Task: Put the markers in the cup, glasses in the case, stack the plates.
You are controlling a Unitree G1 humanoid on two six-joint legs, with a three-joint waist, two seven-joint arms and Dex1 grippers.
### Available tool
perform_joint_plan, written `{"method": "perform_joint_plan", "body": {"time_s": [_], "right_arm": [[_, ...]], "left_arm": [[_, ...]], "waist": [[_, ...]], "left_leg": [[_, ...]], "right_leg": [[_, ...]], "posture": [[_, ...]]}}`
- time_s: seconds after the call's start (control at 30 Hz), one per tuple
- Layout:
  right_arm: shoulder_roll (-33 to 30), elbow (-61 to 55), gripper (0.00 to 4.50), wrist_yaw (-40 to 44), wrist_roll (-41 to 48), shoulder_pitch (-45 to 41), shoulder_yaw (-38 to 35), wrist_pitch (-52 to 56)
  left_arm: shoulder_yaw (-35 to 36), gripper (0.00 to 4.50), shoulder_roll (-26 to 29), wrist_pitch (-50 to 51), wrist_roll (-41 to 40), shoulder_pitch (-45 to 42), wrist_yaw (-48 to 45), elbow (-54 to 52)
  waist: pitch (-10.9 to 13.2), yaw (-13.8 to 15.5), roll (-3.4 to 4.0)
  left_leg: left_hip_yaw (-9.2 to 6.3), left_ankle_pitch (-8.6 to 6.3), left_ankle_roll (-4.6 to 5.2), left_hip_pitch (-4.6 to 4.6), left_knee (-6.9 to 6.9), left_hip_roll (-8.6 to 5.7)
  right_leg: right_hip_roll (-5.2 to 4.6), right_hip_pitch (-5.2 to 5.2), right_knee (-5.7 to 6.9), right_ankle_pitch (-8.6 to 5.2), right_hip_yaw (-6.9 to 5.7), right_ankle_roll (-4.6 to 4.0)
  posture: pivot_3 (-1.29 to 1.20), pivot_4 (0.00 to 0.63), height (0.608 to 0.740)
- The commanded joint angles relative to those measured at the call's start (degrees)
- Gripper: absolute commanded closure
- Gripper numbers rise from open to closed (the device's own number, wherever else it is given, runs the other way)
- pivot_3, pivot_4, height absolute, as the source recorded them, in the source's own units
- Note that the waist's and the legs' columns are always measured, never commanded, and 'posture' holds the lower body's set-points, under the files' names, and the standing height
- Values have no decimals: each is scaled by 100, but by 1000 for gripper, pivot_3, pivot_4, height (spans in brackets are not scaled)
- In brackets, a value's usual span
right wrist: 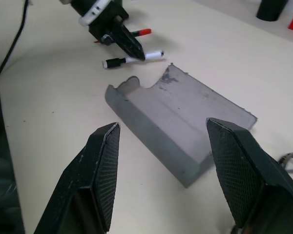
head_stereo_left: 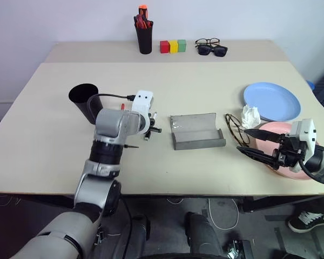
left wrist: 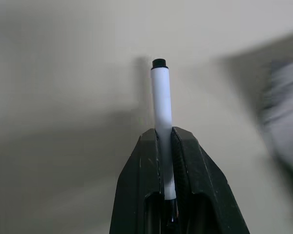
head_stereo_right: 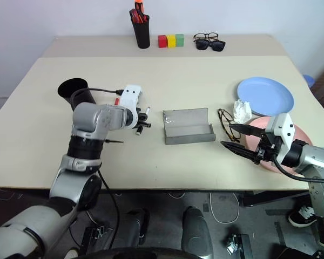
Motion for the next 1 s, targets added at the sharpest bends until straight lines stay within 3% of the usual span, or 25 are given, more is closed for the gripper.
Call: {"method": "perform_joint_plan", "body": {"time_s": [0.03, 0.2, 0.47, 0.8, 1.0], "right_arm": [[59, 91, 1634, -19, -4, -264, 3, -159], [141, 332, 1634, 38, -76, -572, 217, -241], [214, 715, 1634, 171, -180, -1050, 502, -336], [274, 840, 1634, 264, 1, -1445, 525, -243], [368, 851, 1634, 271, 57, -1680, 565, -196]], "left_arm": [[-39, 4467, 214, -2398, 714, 234, 371, -1071], [19, 4467, 769, -4244, 1654, 481, 962, -844], [705, 4467, 1126, -5733, 2381, 562, 2197, -3], [979, 4467, 935, -5400, 2568, 1279, 2547, -158], [934, 4467, 839, -5541, 2562, 1273, 2622, 90]], "waist": [[1, 15, -2], [-2, 33, 1], [0, 30, -3], [0, 26, -2], [-1, 25, -2]], "left_leg": [[1, 2, -4, 0, -2, 2], [4, 2, -4, 4, 1, 0], [1, 3, -1, 1, 1, -1], [0, 3, -1, 1, 4, -2], [-1, 3, -1, 2, 6, -2]], "right_leg": [[1, -1, -1, 4, 1, -7], [0, 7, -4, 6, 2, -10], [0, 4, -5, 7, 1, -8], [1, 4, 0, 10, 0, -6], [1, 4, 2, 10, 0, -6]], "posture": [[0, 150, 740], [0, 150, 740], [0, 150, 740], [0, 150, 740], [0, 150, 740]]}}
